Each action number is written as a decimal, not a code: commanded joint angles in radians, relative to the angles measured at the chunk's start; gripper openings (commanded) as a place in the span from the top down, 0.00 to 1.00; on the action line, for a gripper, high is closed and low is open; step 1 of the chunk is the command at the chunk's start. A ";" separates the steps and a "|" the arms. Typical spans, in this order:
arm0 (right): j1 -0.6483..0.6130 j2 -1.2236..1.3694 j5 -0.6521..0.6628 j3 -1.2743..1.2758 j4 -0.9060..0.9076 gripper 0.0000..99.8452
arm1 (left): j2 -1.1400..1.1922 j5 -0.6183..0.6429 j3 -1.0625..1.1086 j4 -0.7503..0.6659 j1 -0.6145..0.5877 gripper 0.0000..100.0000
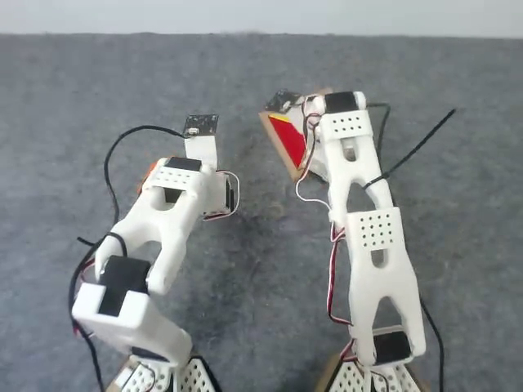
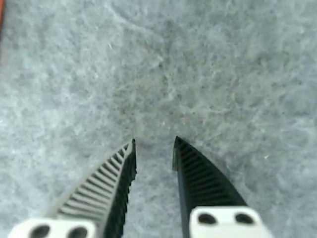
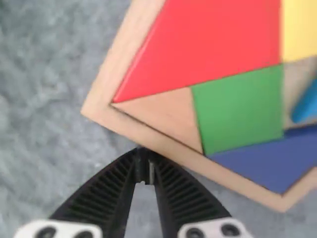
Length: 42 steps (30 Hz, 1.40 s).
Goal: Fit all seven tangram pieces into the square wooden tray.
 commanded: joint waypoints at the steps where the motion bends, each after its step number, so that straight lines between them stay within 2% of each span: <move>1: 0.031 -0.101 0.003 -0.184 0.036 0.99 | -0.064 -0.006 -0.053 0.006 -0.006 0.88; 4: 0.035 -0.104 0.000 -0.322 0.019 0.99 | -0.064 -0.006 -0.053 0.006 -0.006 0.88; 7: 0.036 -0.062 -0.083 -0.399 -0.085 0.99 | -0.064 -0.006 -0.053 0.005 -0.006 0.88; 14: 0.019 0.097 -0.222 -0.339 -0.326 0.99 | -0.064 -0.006 -0.053 0.005 -0.006 0.88; 26: 0.047 0.222 -0.342 -0.342 -0.340 0.99 | -0.064 -0.006 -0.053 0.005 -0.006 0.88; 42: 0.074 0.239 -0.341 -0.238 -0.406 0.99 | -0.064 -0.006 -0.053 0.005 -0.006 0.88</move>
